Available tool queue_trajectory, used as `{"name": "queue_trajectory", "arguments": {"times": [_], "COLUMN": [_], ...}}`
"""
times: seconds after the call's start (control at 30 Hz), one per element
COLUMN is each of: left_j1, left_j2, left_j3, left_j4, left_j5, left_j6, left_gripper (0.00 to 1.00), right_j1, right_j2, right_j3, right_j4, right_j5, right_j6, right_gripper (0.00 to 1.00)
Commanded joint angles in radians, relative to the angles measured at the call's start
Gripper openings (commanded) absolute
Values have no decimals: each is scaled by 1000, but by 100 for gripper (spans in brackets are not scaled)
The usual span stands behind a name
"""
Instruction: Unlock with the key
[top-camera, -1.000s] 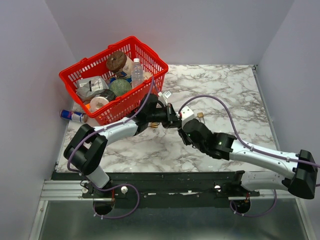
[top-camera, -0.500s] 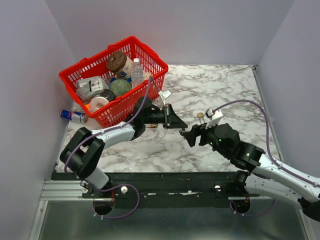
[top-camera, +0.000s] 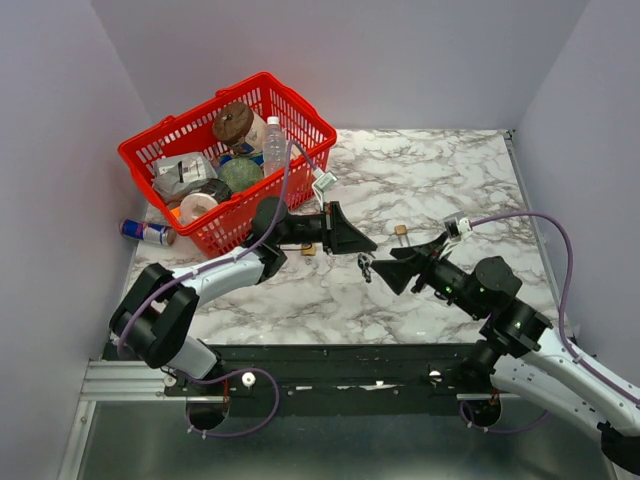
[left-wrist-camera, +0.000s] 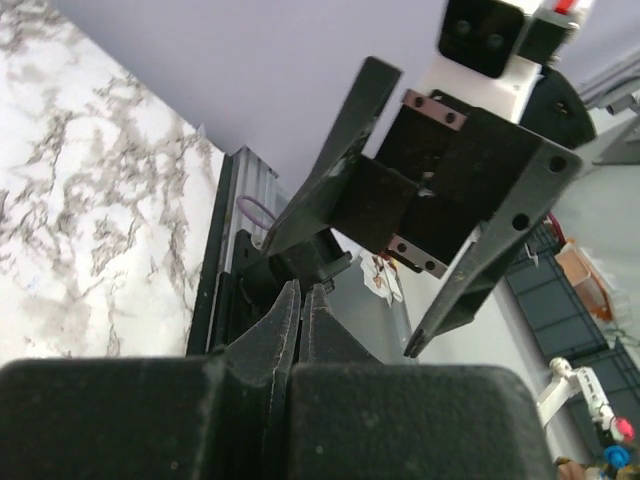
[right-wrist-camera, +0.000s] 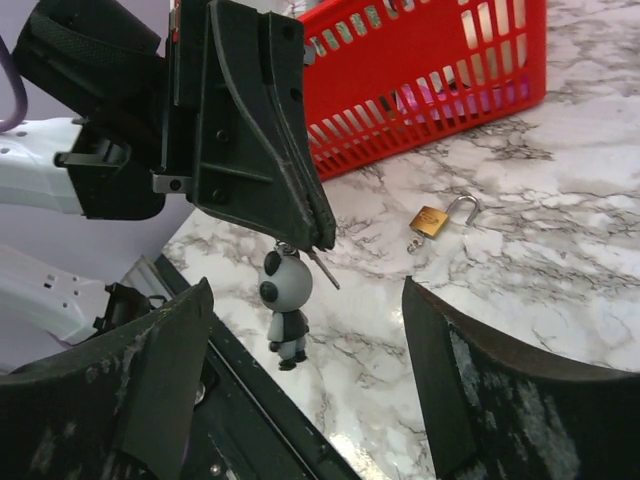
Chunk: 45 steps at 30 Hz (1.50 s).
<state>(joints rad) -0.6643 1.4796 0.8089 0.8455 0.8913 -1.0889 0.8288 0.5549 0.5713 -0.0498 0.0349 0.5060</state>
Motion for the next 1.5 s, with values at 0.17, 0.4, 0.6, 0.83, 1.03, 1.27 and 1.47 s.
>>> {"name": "queue_trajectory", "arguments": {"times": [0.17,0.4,0.6,0.83,1.03,1.27,1.47], "left_j1": [-1,-3,-15,-20,-26,-29,-29], "left_j2": [57,41,34,33,36,31,8], "left_j3": [-30,-20,-14,-13,-8,-2,19], "left_j4": [399,325,279,267,244,213,139], "left_j5": [84,81,84,84,86,87,101], "left_j6": [-171,-128,-95,-88,-71,-48,1], "left_gripper": [0,0,0,0,0,0,41], "right_j1": [-23,-43,-51,-53,-51,-53,-53], "right_j2": [13,13,34,71,76,94,89], "right_j3": [-54,-67,-59,-54,-59,-60,-39], "right_j4": [113,140,159,183,205,202,139], "right_j5": [-87,-110,-121,-161,-196,-193,-164], "right_j6": [37,25,0,-15,-41,-55,-69], "right_gripper": [70,54,49,43,26,6,1]}}
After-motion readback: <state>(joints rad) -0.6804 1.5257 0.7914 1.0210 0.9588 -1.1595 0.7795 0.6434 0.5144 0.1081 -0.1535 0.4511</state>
